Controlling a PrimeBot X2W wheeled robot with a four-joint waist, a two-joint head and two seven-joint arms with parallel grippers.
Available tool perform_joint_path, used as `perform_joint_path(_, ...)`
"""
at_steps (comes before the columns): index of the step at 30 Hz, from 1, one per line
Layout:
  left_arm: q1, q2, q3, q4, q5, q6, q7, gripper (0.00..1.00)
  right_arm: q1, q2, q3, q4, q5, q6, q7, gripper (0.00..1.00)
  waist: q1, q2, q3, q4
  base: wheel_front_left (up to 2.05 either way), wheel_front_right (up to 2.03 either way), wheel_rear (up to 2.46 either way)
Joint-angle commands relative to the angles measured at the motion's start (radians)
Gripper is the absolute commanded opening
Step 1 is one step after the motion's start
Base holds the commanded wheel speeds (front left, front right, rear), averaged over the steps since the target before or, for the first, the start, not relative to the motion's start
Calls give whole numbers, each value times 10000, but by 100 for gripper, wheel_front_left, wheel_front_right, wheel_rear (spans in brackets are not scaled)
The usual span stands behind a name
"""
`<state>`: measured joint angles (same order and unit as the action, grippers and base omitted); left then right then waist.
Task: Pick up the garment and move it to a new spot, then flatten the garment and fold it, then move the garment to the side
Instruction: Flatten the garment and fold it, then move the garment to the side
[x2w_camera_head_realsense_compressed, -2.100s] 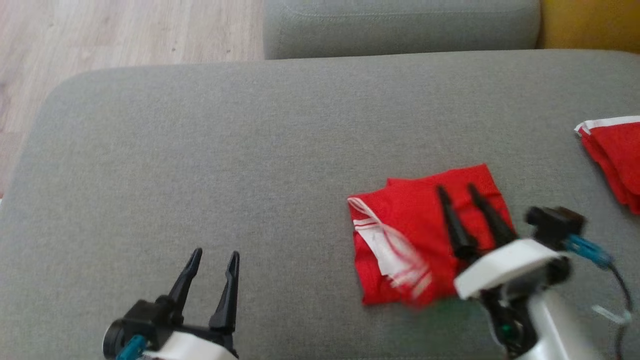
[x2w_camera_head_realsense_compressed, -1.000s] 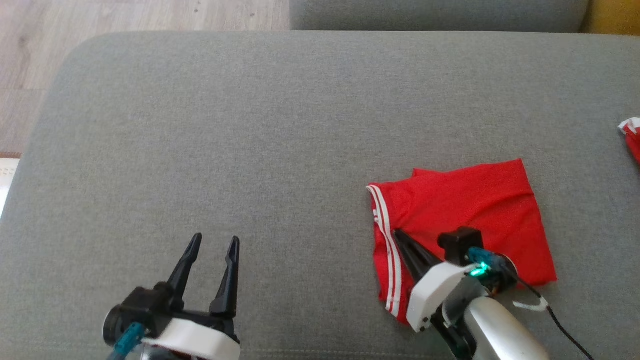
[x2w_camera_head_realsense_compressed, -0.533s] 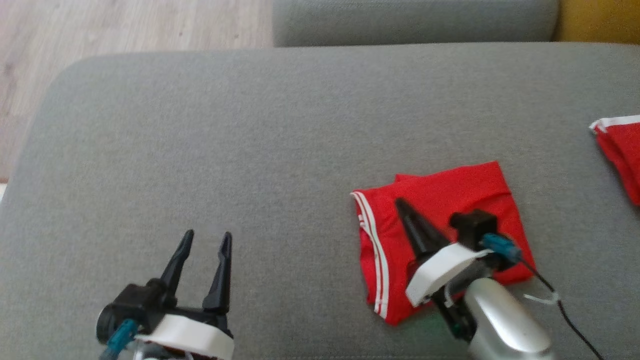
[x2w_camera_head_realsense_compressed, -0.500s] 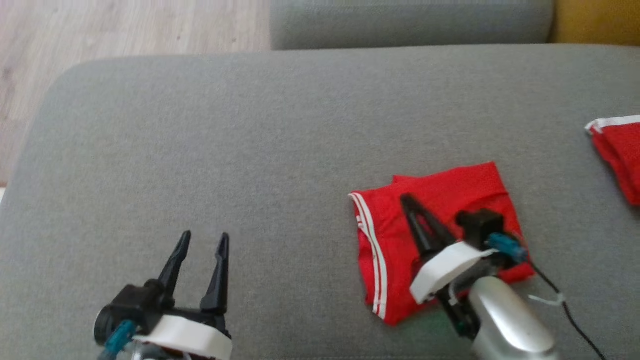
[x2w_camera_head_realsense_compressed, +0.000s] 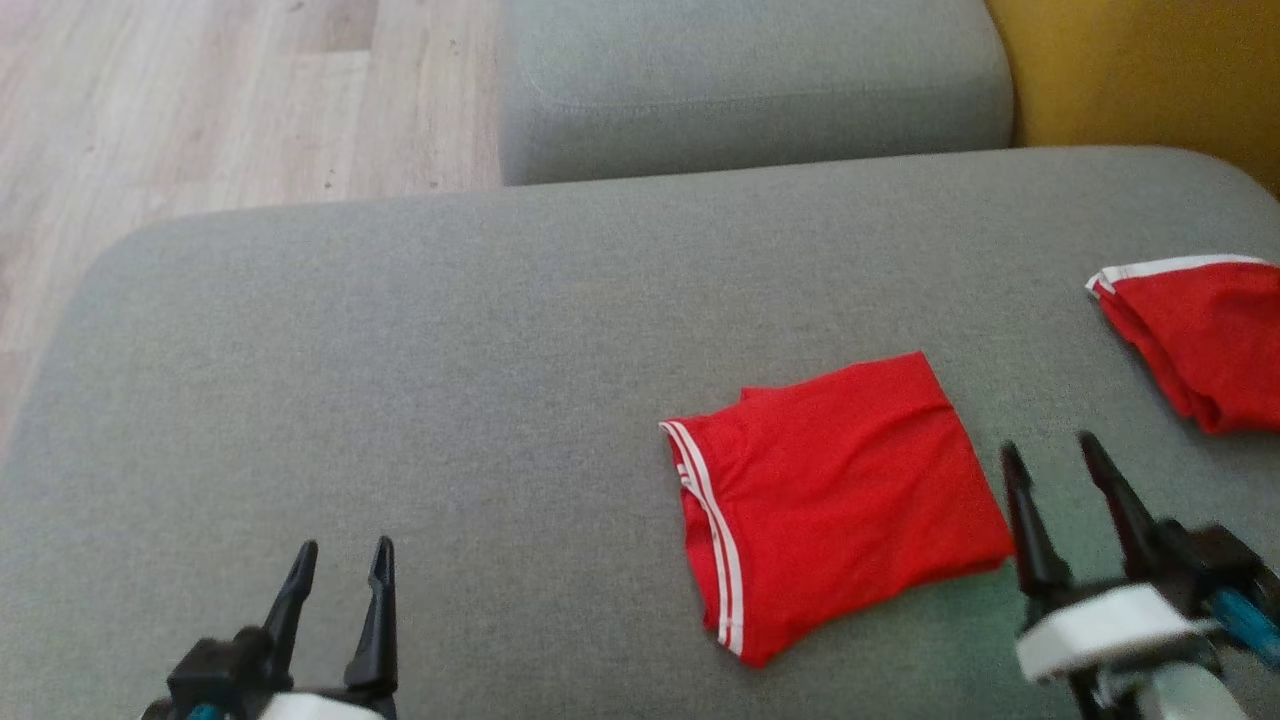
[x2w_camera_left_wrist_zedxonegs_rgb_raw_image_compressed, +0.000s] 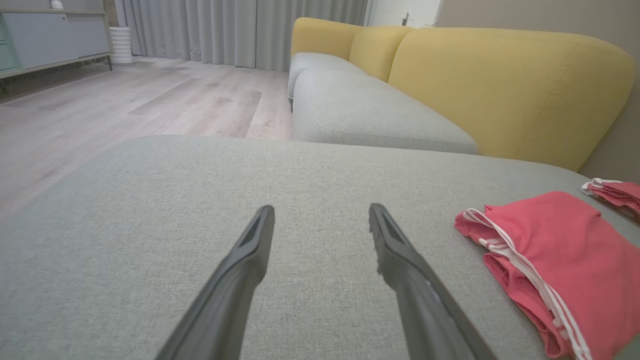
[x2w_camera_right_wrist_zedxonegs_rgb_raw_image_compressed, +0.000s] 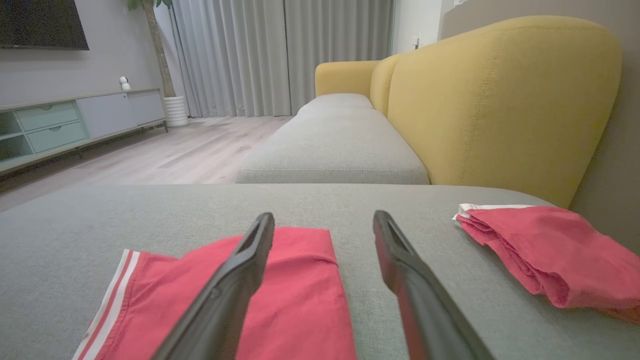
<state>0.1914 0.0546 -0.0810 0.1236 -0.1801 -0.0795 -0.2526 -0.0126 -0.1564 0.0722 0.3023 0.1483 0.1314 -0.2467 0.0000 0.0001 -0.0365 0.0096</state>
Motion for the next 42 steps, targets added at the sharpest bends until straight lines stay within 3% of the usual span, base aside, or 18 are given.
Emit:
perform_joint_path(1, -180, -43, 460, -255, 66, -35, -91, 100, 93, -251, 21, -414, 185, -7, -120, 100, 0, -1, -117, 54, 0, 0, 0)
perform_joint_path(9, 63, -43, 768, -124, 80, -119, -91, 100, 1345, -217, -353, -291, 332, -7, -147, 100, 0, -1, -382, 308, 0, 0, 0)
perform_joint_path(16, 102, -43, 886, -145, 159, -195, -92, 100, 1379, 50, -234, -377, 300, -7, -149, 100, 0, -1, -395, 388, 0, 0, 0)
perform_joint_path(25, 52, -43, 829, -160, 146, -225, -92, 100, 877, -58, -13, -504, 541, -7, -65, 100, 0, -1, -299, 390, 0, 0, 0)
perform_joint_path(29, -59, -43, 713, -178, 75, -217, -92, 100, -81, -482, -8, -938, 1396, -7, 1636, 100, 0, -1, -79, 401, 0, 0, 0)
perform_joint_path(33, -249, -43, 395, -179, -85, -189, -92, 100, -1270, -1357, 271, -1135, 1811, -7, 3791, 100, 0, -1, 254, 466, 0, 0, 0)
perform_joint_path(38, -655, -43, -138, -212, -173, -113, -92, 100, -2395, -1697, 596, -235, 2284, -7, 5961, 100, 0, -1, 771, 786, 0, 0, 0)
perform_joint_path(42, -1058, -43, -404, -201, -218, -100, -92, 100, -2945, -1711, 829, 792, 2671, -7, 7105, 100, 0, -1, 1192, 1071, 0, 0, 0)
